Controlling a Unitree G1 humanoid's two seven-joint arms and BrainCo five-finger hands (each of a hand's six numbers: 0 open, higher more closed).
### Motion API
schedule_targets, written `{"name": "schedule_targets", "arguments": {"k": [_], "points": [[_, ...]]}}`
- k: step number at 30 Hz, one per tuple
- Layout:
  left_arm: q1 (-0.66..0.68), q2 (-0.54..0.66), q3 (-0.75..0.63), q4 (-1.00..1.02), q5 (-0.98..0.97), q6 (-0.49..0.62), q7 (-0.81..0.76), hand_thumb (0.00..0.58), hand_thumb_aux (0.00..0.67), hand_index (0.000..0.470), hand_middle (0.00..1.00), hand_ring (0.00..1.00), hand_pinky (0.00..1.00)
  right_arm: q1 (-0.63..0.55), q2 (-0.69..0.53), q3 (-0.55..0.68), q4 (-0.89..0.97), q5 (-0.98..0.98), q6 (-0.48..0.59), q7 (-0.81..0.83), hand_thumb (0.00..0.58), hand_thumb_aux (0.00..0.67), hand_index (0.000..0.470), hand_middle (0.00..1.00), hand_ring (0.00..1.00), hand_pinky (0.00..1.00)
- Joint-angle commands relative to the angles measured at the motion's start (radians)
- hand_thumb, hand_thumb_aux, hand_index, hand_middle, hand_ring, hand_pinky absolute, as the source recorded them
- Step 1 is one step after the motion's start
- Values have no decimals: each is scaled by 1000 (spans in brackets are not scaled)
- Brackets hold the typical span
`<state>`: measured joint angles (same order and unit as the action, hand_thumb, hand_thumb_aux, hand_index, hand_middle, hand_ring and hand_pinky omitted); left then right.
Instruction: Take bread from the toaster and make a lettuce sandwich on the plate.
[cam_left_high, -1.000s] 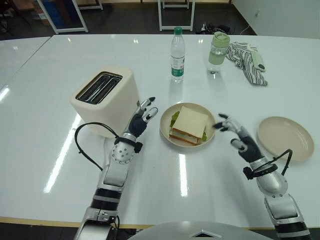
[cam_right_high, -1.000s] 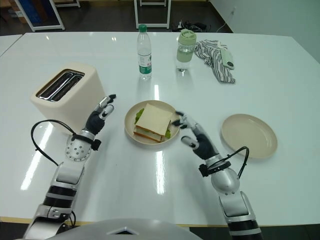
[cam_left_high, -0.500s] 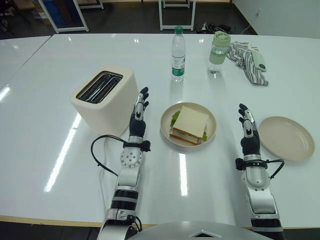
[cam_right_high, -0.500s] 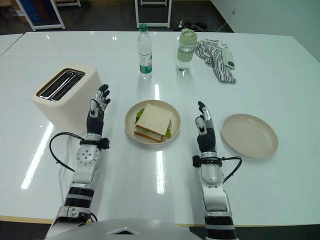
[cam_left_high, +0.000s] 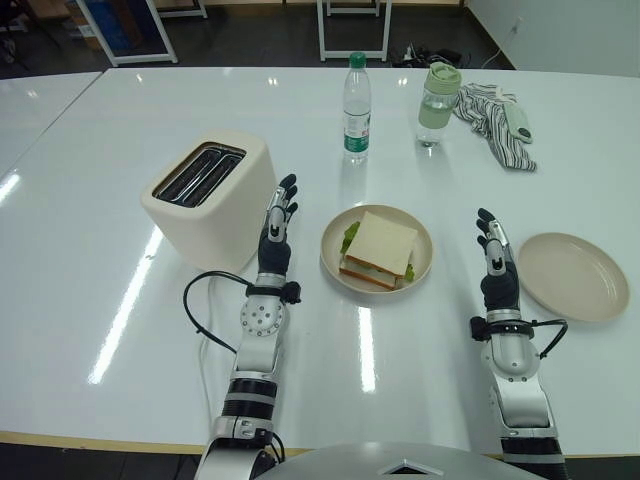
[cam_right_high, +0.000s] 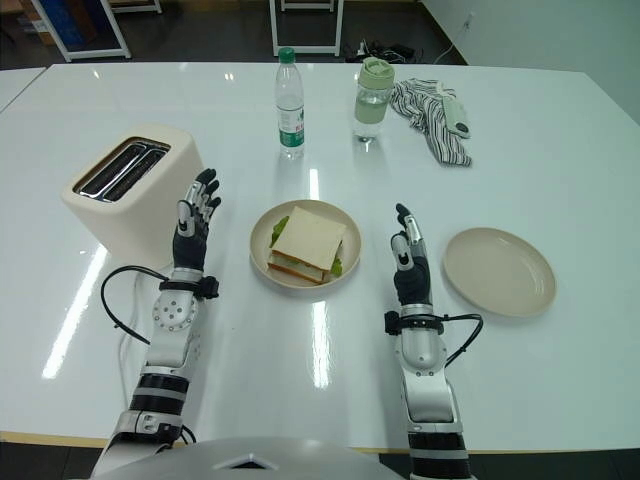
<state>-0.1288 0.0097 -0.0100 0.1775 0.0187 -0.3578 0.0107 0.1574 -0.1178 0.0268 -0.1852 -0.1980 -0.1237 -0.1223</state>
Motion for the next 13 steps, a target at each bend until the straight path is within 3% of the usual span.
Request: {"name": "schedule_targets", "arguments": {"k": [1,13], "points": [[-18,-8,-2,29,-5,-8,-7,0,0,0,0,0,0,-17,6,-10,26,-1,-3,-1,0,0,0,0,0,0],[-61,-10,18,80,-21,-44,-19,0,0,0,0,0,0,-74,23,-1,117,1,-58,-14,0,0,0,0,0,0]]}}
